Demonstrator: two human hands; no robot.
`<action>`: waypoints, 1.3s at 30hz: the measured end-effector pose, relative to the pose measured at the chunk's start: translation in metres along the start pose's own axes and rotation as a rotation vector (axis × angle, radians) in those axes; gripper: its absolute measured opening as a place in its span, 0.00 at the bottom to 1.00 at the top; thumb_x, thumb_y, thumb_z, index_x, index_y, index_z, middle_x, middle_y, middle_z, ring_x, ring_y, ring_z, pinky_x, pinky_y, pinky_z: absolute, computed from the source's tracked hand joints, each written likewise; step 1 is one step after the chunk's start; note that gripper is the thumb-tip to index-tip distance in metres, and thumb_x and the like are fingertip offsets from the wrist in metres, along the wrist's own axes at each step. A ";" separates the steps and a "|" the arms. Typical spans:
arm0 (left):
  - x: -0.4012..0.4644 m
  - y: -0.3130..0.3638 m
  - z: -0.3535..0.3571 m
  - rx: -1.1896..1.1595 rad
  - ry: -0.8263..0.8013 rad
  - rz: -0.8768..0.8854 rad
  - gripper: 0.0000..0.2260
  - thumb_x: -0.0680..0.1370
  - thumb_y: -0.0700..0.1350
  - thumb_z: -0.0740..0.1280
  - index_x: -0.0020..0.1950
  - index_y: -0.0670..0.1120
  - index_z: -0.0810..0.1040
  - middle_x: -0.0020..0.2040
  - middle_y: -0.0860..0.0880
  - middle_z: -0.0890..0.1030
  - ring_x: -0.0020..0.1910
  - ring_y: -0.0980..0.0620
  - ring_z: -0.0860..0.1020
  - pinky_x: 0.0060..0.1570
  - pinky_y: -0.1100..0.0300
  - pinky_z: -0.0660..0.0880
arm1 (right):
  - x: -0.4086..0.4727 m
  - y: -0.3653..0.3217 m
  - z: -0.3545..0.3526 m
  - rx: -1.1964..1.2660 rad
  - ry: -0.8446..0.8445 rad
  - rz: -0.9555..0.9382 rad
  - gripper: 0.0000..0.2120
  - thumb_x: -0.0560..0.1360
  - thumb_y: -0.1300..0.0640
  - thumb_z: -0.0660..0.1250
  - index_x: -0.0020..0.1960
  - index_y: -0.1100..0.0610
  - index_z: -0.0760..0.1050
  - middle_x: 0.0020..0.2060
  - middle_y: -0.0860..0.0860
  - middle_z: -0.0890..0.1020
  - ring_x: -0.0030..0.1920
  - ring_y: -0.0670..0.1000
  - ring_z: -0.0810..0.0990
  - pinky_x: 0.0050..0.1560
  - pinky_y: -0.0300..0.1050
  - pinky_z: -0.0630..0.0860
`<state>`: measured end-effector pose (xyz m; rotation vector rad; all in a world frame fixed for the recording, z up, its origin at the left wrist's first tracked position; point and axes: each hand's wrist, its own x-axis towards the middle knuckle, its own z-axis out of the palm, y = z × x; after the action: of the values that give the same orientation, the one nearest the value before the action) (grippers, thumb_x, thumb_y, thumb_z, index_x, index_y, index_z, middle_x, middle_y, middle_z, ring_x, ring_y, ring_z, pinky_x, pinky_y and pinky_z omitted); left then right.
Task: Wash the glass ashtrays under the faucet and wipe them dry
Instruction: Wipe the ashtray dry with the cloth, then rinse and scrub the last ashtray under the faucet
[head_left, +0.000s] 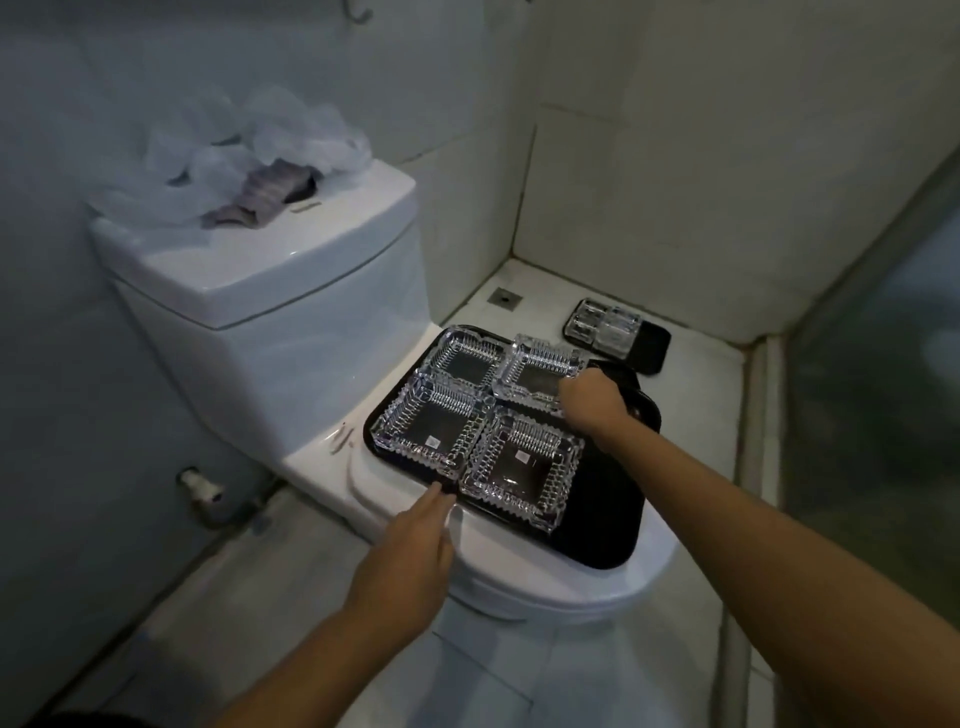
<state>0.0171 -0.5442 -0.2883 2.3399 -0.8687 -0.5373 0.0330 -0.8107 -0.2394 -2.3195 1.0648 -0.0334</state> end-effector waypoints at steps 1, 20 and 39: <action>0.001 -0.005 0.004 0.008 -0.010 0.004 0.22 0.84 0.41 0.57 0.79 0.49 0.62 0.81 0.52 0.57 0.77 0.52 0.62 0.71 0.63 0.60 | 0.004 -0.002 0.004 -0.029 -0.001 -0.001 0.16 0.83 0.65 0.54 0.60 0.69 0.78 0.54 0.64 0.82 0.55 0.63 0.81 0.47 0.51 0.75; -0.002 -0.018 0.022 0.126 -0.023 0.036 0.28 0.83 0.45 0.56 0.81 0.58 0.51 0.81 0.56 0.37 0.77 0.52 0.57 0.68 0.54 0.69 | 0.035 0.012 0.032 -0.081 -0.035 0.103 0.16 0.83 0.63 0.53 0.50 0.68 0.78 0.50 0.63 0.80 0.49 0.61 0.80 0.43 0.49 0.72; -0.004 -0.011 -0.011 -0.123 0.042 0.040 0.21 0.83 0.42 0.59 0.76 0.53 0.67 0.74 0.54 0.69 0.72 0.52 0.68 0.70 0.58 0.66 | 0.016 0.015 0.016 -0.331 0.238 -0.098 0.20 0.82 0.45 0.58 0.38 0.59 0.70 0.35 0.56 0.78 0.36 0.58 0.78 0.40 0.50 0.77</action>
<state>0.0255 -0.5309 -0.2859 2.2102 -0.8371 -0.5093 0.0378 -0.8221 -0.2639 -2.7188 1.1404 -0.1883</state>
